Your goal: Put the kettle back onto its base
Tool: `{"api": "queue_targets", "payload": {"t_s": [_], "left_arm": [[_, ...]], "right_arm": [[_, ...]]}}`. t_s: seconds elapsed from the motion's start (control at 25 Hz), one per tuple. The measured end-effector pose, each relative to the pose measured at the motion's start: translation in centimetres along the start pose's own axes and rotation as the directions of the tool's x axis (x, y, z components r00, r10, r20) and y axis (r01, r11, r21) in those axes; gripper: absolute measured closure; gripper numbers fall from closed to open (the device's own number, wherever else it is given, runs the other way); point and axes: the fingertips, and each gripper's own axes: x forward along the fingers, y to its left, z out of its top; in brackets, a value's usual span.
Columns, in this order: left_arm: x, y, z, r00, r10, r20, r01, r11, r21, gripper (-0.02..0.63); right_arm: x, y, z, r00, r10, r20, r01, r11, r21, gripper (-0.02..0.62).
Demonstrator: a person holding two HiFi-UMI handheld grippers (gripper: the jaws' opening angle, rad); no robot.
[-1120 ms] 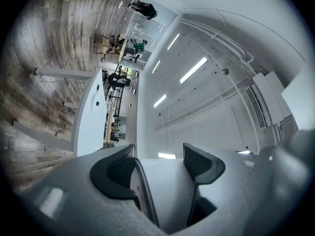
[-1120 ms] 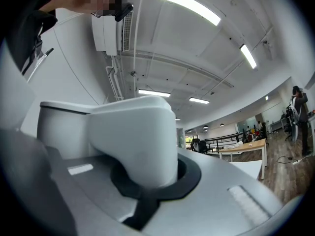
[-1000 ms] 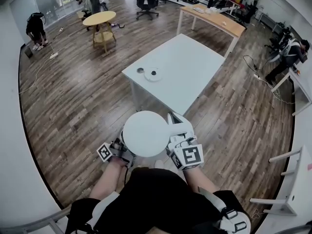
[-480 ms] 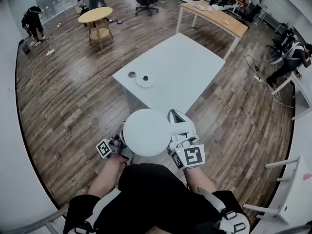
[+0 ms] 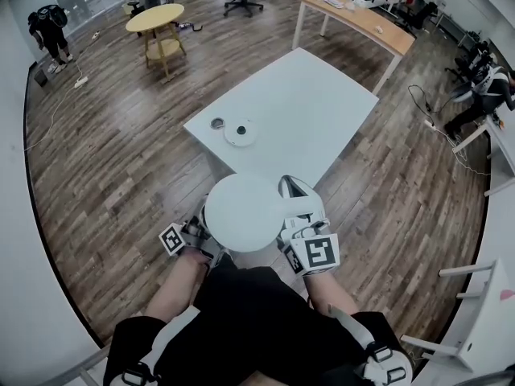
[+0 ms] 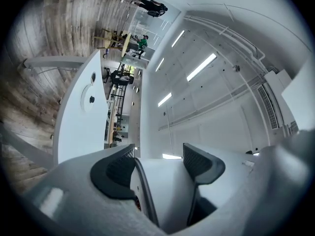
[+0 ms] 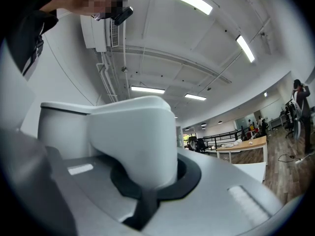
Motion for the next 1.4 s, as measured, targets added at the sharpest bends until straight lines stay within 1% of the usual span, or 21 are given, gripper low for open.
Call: {"api": "queue_targets", "payload": {"t_s": [0.16, 0.56, 1.0, 1.16, 1.4], "left_arm": [[2.6, 1.3, 1.7, 1.0, -0.011, -0.02, 0.011, 1.0, -0.011, 0.304], [8.2, 3.9, 8.2, 0.999, -0.015, -0.041, 0.013, 0.999, -0.044, 0.304], [12.4, 6.0, 15.7, 0.995, -0.015, -0.096, 0.009, 0.998, -0.066, 0.304], [13.1, 6.8, 17.0, 0.993, -0.009, -0.118, 0.0, 0.997, -0.076, 0.304], [14.7, 9.3, 17.4, 0.99, 0.001, -0.14, -0.016, 0.994, -0.104, 0.304]], "right_arm": [[2.5, -1.4, -0.2, 1.0, -0.028, 0.007, 0.028, 1.0, -0.01, 0.591], [10.8, -3.2, -1.2, 0.998, -0.06, 0.002, 0.06, 0.998, -0.027, 0.591], [18.7, -3.2, -2.7, 0.993, -0.116, 0.007, 0.116, 0.992, -0.038, 0.591], [19.9, -3.3, -3.2, 0.991, -0.134, 0.009, 0.134, 0.99, -0.038, 0.591], [21.1, -5.1, -4.4, 0.985, -0.169, -0.011, 0.169, 0.985, -0.045, 0.591]]}}
